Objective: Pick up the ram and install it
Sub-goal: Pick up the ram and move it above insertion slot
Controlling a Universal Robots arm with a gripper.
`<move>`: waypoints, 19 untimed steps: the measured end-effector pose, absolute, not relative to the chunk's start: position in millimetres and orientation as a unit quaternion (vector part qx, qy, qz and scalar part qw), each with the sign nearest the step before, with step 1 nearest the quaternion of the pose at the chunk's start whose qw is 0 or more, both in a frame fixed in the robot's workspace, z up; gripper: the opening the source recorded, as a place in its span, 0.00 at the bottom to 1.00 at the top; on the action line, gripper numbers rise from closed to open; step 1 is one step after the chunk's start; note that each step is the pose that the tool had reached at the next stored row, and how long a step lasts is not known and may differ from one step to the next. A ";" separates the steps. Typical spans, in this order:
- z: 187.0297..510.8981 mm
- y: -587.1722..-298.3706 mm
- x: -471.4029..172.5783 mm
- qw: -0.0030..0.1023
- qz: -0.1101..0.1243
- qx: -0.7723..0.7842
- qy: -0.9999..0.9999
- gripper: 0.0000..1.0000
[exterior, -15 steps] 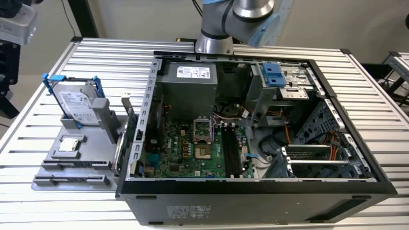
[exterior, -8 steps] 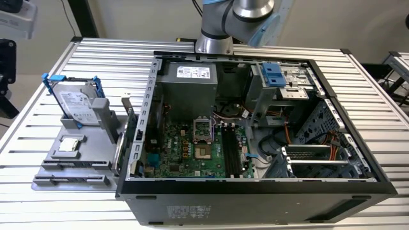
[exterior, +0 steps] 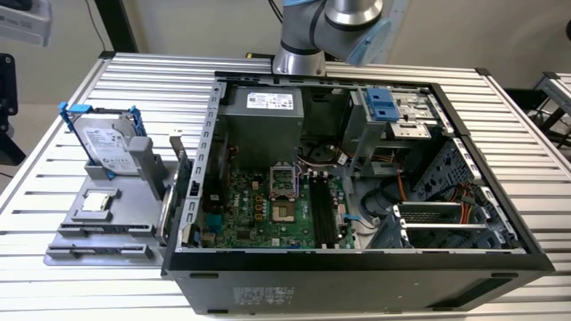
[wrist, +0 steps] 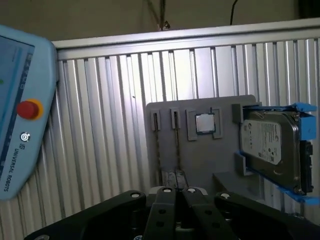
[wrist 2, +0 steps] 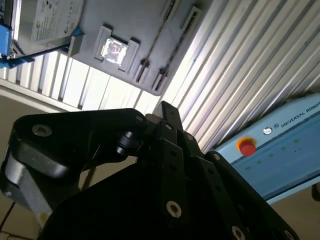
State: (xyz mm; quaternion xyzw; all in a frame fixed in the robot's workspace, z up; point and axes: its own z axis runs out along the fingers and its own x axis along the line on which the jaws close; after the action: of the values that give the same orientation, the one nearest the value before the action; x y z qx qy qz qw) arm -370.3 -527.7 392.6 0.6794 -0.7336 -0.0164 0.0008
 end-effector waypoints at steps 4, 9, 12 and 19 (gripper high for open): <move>392.6 -527.7 -370.3 0.001 -0.016 0.703 -0.711 0.00; 392.6 -527.7 -370.4 0.002 -0.016 0.719 -0.694 0.00; 392.6 -527.7 -370.4 0.002 -0.016 0.722 -0.691 0.00; 392.6 -527.7 -370.3 0.002 -0.016 0.722 -0.691 0.00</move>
State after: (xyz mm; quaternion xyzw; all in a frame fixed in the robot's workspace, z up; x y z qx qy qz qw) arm -370.3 -527.7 392.6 0.7223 -0.6914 -0.0163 0.0018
